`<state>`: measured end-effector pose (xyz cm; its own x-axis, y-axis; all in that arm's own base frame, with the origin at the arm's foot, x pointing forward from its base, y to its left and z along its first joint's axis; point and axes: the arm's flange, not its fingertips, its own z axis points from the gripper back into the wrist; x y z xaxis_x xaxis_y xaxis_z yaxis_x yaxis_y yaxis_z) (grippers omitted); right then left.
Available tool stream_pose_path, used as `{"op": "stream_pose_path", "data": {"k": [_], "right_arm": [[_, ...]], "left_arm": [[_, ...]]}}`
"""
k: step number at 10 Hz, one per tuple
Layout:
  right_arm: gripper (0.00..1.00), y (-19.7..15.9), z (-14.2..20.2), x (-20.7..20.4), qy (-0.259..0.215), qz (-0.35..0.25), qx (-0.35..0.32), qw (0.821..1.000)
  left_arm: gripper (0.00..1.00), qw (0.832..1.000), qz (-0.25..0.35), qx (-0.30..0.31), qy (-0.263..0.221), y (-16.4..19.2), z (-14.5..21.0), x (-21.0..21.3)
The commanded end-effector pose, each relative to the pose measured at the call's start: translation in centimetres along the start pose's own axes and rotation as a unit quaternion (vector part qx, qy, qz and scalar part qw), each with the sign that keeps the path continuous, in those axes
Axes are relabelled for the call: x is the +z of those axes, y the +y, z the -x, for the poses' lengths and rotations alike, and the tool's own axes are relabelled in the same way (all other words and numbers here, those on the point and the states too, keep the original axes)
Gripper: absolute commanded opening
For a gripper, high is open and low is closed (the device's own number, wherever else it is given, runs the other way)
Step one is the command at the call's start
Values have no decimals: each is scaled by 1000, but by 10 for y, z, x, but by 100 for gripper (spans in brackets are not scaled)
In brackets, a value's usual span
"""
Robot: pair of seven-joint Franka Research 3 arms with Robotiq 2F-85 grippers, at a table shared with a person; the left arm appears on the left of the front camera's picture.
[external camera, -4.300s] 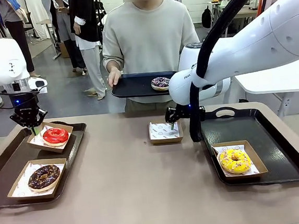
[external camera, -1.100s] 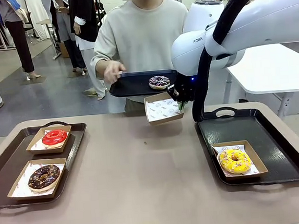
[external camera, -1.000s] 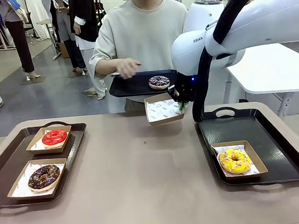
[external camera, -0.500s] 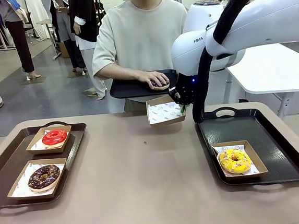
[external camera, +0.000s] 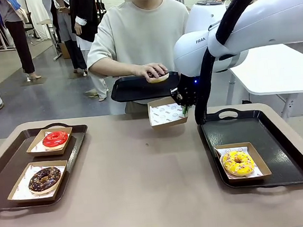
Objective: Individually package the donuts and arrange them on the tray.
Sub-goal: Place the picked Paper togo box on the Handle tray while simultaneously picking up another Paper togo box from the table with the other hand, then place the picked Paper togo box on the Handle tray.
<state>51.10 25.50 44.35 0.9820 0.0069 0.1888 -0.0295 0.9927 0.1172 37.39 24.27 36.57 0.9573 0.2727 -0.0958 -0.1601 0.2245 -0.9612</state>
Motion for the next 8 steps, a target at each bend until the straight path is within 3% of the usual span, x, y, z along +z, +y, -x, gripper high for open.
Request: {"op": "stream_pose_path", "data": {"k": [1,8], "right_arm": [[0,-1,-1,1,-3,-1,1,1000],[0,-1,-1,1,-3,-1,1,1000]], "left_arm": [[100,1000,3,-1,-2,-1,4,0],[100,1000,3,-1,-2,-1,4,0]]}}
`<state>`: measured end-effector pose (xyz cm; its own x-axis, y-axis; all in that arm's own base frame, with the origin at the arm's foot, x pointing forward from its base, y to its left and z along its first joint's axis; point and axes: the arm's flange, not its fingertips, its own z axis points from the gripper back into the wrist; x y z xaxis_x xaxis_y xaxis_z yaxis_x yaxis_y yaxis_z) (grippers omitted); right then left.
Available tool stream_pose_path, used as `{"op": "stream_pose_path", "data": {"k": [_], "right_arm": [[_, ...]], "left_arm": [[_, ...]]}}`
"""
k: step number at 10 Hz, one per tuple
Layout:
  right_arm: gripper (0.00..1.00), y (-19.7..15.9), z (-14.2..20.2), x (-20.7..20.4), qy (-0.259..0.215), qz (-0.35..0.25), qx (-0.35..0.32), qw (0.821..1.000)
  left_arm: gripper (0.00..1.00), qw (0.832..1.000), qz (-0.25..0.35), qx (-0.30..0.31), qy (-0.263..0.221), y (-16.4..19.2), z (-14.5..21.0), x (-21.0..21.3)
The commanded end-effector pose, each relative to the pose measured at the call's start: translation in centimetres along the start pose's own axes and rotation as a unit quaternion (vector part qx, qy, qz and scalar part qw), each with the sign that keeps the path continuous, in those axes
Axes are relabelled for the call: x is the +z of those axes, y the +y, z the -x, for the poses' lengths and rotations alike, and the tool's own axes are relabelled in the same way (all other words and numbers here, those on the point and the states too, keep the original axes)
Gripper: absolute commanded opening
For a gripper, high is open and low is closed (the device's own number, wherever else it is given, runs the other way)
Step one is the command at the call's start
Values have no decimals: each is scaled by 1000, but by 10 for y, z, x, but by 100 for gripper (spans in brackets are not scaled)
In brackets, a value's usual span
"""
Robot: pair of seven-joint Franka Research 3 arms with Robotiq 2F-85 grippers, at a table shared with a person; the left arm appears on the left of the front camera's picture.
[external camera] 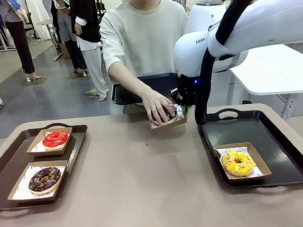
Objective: Individually package the donuts and arrange them on the tray.
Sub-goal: Place the picked Paper togo box on the Handle tray.
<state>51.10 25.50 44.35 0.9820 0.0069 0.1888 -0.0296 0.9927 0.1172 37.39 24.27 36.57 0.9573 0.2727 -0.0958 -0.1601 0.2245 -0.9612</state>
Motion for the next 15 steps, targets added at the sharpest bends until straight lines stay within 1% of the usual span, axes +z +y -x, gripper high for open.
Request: {"op": "stream_pose_path", "data": {"k": [1,10,11,12,14,15], "right_arm": [[0,-1,-1,1,-3,-1,1,1000],[0,-1,-1,1,-3,-1,1,1000],[1,0,0,0,0,0,0,1000],[1,-21,4,18,18,4,16,1000],[1,-70,20,54,30,2,3,1000],[1,-94,27,65,33,11,-6,999]], "left_arm": [[100,1000,3,-1,-2,-1,4,0],[100,1000,3,-1,-2,-1,4,0],[100,1000,3,-1,-2,-1,4,0],[100,1000,3,-1,-2,-1,4,0],[100,1000,3,-1,-2,-1,4,0],[100,1000,3,-1,-2,-1,4,0]]}}
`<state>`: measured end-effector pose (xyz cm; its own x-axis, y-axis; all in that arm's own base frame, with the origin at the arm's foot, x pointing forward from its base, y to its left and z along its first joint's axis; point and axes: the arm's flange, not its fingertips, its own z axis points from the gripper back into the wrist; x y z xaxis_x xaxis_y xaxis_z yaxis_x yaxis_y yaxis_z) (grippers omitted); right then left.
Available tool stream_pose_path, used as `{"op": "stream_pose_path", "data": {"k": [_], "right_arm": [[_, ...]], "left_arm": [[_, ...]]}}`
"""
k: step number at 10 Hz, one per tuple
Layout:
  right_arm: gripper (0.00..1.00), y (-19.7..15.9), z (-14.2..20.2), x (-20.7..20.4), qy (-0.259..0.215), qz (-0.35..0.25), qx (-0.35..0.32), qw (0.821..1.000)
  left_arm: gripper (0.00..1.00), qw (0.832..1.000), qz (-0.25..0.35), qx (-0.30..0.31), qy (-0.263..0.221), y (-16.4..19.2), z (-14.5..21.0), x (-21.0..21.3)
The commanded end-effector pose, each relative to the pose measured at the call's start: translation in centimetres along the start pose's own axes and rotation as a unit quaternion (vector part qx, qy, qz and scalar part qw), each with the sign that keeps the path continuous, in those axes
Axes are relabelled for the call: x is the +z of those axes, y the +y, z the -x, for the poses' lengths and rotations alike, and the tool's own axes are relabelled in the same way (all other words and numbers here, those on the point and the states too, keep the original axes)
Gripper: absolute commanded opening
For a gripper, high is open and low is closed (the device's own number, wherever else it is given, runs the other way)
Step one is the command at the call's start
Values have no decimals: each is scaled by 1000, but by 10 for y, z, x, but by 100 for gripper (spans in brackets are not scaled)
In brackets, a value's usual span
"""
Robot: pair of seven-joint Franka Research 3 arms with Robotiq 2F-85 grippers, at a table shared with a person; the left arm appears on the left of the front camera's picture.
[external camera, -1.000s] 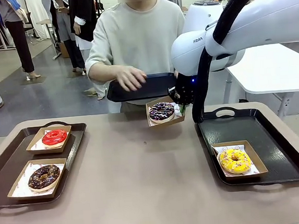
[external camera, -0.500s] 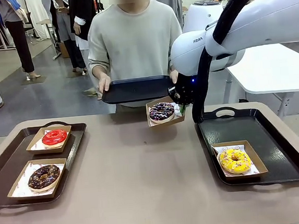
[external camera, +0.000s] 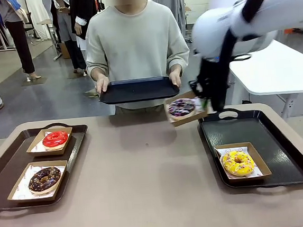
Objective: Individually package the donuts and arrange them on the tray.
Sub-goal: Place the picked Paper togo box on the Handle tray.
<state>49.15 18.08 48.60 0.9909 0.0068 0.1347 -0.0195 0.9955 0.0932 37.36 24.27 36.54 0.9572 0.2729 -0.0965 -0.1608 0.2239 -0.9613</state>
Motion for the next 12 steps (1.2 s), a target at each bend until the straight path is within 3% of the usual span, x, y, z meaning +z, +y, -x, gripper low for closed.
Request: {"op": "stream_pose_path", "data": {"k": [1,3,5,12], "right_arm": [[1,-52,26,13,5,-1,-18,1000],[1,-103,37,0,13,-6,-45,999],[1,-130,37,-15,1,-10,-33,999],[1,-146,-7,-72,39,-28,-56,997]], "left_arm": [[100,1000,3,-1,-2,-1,4,0],[100,1000,3,-1,-2,-1,4,0],[100,1000,3,-1,-2,-1,4,0],[100,1000,3,-1,-2,-1,4,0]]}}
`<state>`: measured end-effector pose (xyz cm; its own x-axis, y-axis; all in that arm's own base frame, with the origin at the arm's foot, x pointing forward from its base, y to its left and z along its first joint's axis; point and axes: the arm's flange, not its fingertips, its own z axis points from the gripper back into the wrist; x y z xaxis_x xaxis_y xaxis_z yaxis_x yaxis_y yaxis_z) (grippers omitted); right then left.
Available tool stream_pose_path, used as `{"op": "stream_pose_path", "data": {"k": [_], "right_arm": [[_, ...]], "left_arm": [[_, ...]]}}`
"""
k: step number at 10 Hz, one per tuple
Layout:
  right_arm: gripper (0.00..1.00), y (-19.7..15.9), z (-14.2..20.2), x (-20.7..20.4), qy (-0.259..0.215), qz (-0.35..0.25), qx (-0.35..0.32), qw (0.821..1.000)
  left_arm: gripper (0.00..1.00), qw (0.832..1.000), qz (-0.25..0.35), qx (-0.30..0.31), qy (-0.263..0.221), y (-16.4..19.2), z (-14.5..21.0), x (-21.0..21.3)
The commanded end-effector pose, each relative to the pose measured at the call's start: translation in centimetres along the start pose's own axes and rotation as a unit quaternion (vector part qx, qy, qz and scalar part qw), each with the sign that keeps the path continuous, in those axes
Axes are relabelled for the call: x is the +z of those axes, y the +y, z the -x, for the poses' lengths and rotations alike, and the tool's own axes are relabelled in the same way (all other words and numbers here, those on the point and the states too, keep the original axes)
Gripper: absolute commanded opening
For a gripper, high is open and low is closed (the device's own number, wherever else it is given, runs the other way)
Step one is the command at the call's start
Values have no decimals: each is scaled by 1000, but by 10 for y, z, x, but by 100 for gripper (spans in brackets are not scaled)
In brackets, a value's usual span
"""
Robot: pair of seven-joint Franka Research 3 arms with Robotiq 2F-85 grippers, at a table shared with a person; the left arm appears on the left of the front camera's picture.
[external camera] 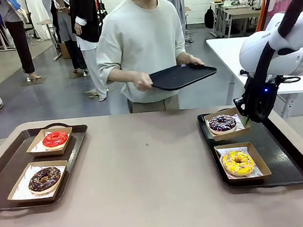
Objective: Individually package the donuts and arrange them on the tray.
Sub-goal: Place the picked Paper togo box on the Handle tray.
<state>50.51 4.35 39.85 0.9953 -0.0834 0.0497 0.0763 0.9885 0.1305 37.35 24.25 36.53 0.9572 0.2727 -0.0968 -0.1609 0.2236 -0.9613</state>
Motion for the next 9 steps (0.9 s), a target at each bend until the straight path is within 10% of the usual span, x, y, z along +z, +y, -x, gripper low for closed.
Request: {"op": "stream_pose_path", "data": {"k": [1,9], "right_arm": [[1,0,6,5,-4,0,1,1000],[1,-6,-9,1,5,-9,3,1000]], "left_arm": [[100,1000,3,-1,-2,-1,4,0],[100,1000,3,-1,-2,-1,4,0]]}}
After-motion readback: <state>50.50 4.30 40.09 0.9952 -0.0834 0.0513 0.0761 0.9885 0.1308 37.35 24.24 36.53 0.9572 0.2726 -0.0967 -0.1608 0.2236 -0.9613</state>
